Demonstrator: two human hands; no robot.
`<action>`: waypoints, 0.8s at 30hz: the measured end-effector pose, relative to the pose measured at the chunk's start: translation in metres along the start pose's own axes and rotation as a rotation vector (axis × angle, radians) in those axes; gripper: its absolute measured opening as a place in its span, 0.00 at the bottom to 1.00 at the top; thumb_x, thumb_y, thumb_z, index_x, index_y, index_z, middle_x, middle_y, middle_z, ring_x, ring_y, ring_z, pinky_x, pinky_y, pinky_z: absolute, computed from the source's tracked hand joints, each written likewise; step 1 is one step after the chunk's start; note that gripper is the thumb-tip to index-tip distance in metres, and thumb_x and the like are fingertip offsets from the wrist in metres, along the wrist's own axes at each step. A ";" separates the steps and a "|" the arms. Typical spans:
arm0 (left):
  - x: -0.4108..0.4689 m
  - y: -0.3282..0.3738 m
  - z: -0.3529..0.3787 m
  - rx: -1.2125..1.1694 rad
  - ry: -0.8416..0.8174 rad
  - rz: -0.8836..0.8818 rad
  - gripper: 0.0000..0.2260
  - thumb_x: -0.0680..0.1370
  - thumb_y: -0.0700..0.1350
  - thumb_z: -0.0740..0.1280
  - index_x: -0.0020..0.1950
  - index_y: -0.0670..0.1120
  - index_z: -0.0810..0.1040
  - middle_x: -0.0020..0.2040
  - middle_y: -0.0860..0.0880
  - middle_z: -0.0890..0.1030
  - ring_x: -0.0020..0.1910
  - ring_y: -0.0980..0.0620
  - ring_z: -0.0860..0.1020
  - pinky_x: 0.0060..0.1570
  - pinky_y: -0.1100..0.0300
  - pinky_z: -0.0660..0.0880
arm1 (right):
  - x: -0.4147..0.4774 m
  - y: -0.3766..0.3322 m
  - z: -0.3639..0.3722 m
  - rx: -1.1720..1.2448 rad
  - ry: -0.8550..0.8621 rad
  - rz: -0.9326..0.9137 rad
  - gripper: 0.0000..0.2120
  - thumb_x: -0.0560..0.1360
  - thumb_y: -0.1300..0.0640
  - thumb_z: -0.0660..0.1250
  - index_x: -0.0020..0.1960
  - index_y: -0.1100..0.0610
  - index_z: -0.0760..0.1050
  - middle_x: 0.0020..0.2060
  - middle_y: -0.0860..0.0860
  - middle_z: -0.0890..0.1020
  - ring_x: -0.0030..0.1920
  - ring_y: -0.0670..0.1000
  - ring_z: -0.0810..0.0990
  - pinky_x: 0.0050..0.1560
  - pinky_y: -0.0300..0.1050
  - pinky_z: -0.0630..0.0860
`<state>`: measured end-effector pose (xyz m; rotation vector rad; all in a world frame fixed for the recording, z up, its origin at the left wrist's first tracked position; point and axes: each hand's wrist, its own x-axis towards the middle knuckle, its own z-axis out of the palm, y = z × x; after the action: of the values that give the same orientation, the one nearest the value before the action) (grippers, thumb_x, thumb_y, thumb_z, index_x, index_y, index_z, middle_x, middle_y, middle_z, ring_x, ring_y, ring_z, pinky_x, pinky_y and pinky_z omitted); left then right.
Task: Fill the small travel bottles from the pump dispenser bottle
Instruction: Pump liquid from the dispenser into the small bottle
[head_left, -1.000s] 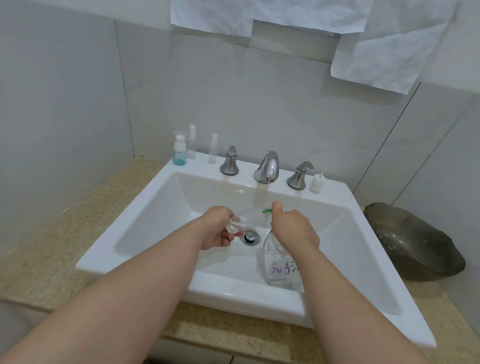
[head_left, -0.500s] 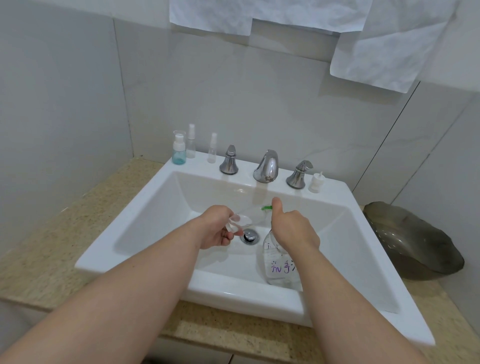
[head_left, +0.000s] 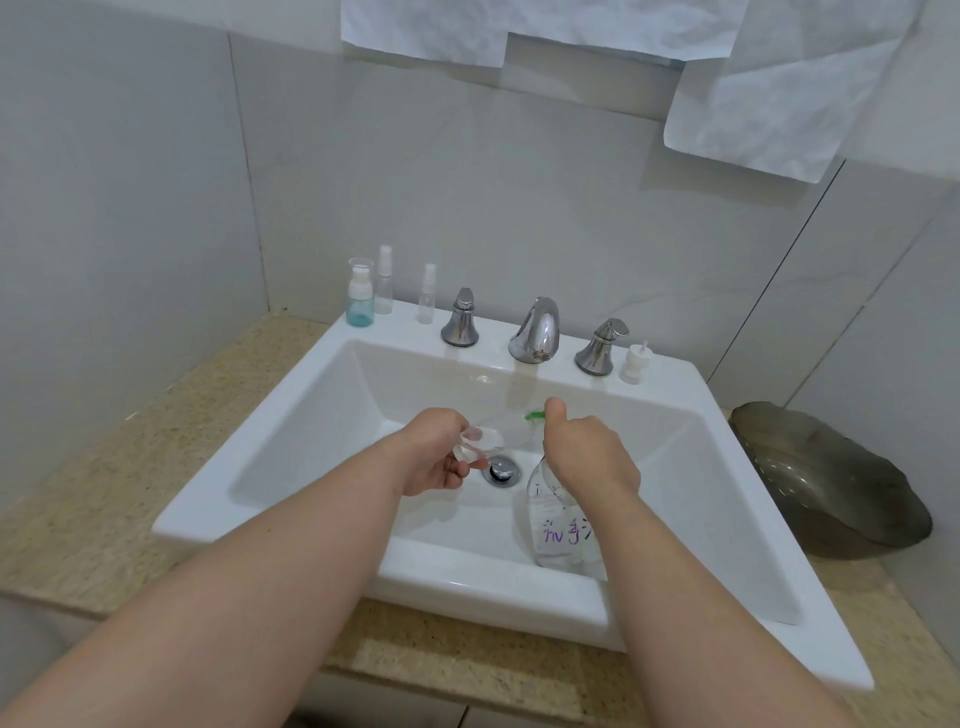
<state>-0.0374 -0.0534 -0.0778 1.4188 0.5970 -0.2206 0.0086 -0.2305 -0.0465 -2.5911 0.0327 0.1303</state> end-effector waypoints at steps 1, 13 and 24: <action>0.001 0.000 0.000 0.005 0.001 -0.001 0.10 0.83 0.40 0.55 0.57 0.43 0.75 0.43 0.38 0.83 0.27 0.50 0.69 0.31 0.60 0.68 | 0.000 0.000 0.000 0.001 -0.001 -0.002 0.26 0.80 0.41 0.47 0.45 0.58 0.75 0.41 0.53 0.78 0.39 0.51 0.74 0.37 0.45 0.65; 0.001 -0.001 -0.001 0.021 -0.007 -0.009 0.10 0.83 0.40 0.55 0.56 0.43 0.75 0.45 0.38 0.83 0.27 0.50 0.69 0.30 0.60 0.68 | 0.000 0.000 0.000 -0.010 0.002 -0.027 0.24 0.79 0.41 0.48 0.44 0.58 0.74 0.42 0.53 0.78 0.42 0.53 0.75 0.45 0.48 0.70; 0.001 0.000 0.000 -0.005 0.021 0.003 0.11 0.83 0.40 0.54 0.56 0.44 0.75 0.43 0.38 0.83 0.27 0.50 0.69 0.31 0.60 0.68 | -0.003 0.001 0.002 -0.053 0.022 -0.050 0.31 0.80 0.37 0.43 0.47 0.58 0.76 0.42 0.52 0.78 0.47 0.57 0.78 0.47 0.50 0.72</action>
<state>-0.0371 -0.0530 -0.0784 1.4183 0.6120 -0.2019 0.0053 -0.2308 -0.0482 -2.6435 -0.0275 0.0852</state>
